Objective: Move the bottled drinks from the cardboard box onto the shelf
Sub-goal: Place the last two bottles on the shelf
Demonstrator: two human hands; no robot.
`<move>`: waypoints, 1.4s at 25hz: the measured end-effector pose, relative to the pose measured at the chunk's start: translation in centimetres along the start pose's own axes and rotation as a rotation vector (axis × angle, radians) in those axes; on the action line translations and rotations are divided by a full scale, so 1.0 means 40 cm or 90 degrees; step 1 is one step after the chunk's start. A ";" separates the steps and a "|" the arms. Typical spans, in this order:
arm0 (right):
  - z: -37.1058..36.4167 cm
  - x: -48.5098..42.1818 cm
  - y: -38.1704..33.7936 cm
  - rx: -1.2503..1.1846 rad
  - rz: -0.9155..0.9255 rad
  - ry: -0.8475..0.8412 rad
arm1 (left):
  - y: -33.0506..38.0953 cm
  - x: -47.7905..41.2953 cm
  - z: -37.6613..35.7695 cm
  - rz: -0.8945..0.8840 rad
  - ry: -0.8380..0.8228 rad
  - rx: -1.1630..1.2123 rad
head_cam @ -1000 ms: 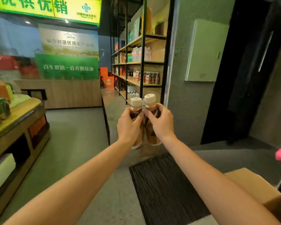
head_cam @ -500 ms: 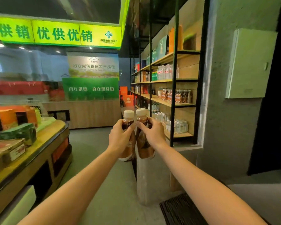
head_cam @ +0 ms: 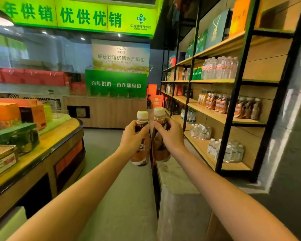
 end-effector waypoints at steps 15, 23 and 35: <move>-0.296 -0.764 0.629 0.063 -0.069 0.152 | -0.338 -1.074 -0.150 -0.007 -0.102 0.015; -0.270 -1.129 1.037 0.100 -0.100 0.244 | -0.477 -1.502 -0.466 -0.020 -0.190 0.037; 0.020 -1.491 1.422 0.269 -0.106 0.392 | -0.540 -1.960 -1.070 -0.087 -0.357 0.097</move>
Point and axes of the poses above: each hand's wrist, its own x-axis away from the middle knuckle, its own z-axis out of the back of the hand, y = z × x, the point moved 7 cm from there along -x, towards the middle knuckle, and after that the axes turned 7 degrees about z, right-handed, at the moved point
